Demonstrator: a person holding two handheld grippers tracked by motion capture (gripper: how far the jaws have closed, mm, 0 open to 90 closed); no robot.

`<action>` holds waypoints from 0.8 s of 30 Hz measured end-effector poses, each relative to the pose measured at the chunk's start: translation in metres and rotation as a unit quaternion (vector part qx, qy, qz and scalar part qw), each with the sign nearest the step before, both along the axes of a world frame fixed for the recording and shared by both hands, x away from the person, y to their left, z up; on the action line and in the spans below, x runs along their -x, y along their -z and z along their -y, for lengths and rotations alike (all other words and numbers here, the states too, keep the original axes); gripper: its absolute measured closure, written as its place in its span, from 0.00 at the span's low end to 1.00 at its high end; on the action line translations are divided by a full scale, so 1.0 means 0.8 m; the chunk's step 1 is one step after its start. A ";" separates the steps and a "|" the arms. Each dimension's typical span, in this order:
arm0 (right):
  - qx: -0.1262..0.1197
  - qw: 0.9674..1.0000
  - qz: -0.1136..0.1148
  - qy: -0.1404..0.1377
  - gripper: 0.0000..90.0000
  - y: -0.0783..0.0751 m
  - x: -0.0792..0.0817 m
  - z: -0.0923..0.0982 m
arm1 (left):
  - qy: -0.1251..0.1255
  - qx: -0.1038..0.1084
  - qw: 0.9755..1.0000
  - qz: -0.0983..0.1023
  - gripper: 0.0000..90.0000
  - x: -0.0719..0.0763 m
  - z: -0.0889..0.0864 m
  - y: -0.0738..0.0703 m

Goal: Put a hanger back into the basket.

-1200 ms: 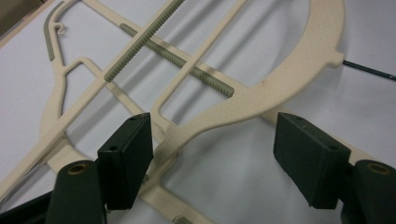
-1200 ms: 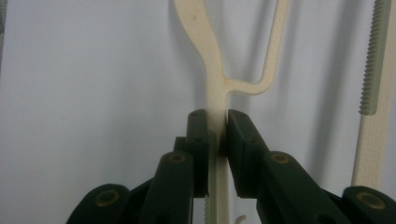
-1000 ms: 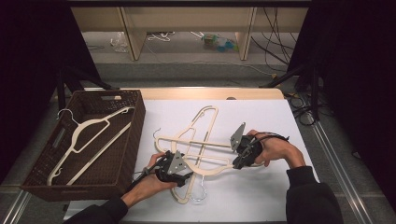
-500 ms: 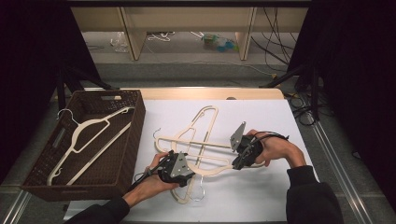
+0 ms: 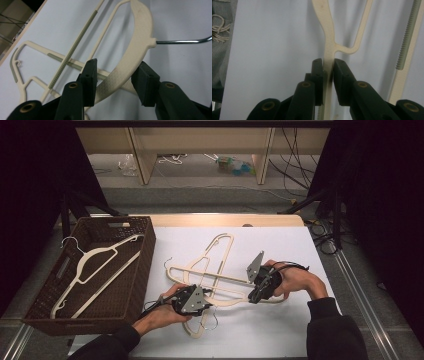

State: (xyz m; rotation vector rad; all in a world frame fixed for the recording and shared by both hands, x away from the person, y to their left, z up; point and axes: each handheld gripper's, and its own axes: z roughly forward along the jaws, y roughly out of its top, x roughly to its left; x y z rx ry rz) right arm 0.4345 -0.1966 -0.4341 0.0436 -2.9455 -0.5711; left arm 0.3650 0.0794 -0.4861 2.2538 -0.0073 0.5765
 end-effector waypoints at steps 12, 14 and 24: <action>-0.023 0.999 0.004 0.024 0.82 -0.011 -0.003 0.016 | 0.060 -0.020 0.997 0.038 0.82 0.005 0.008 -0.028; -0.032 0.999 0.012 0.039 0.74 -0.016 -0.003 0.021 | 0.066 -0.018 0.997 0.046 0.84 0.006 0.010 -0.035; -0.099 0.982 0.106 0.123 0.44 -0.070 0.012 0.047 | 0.070 -0.005 0.996 0.057 0.92 0.006 0.016 -0.060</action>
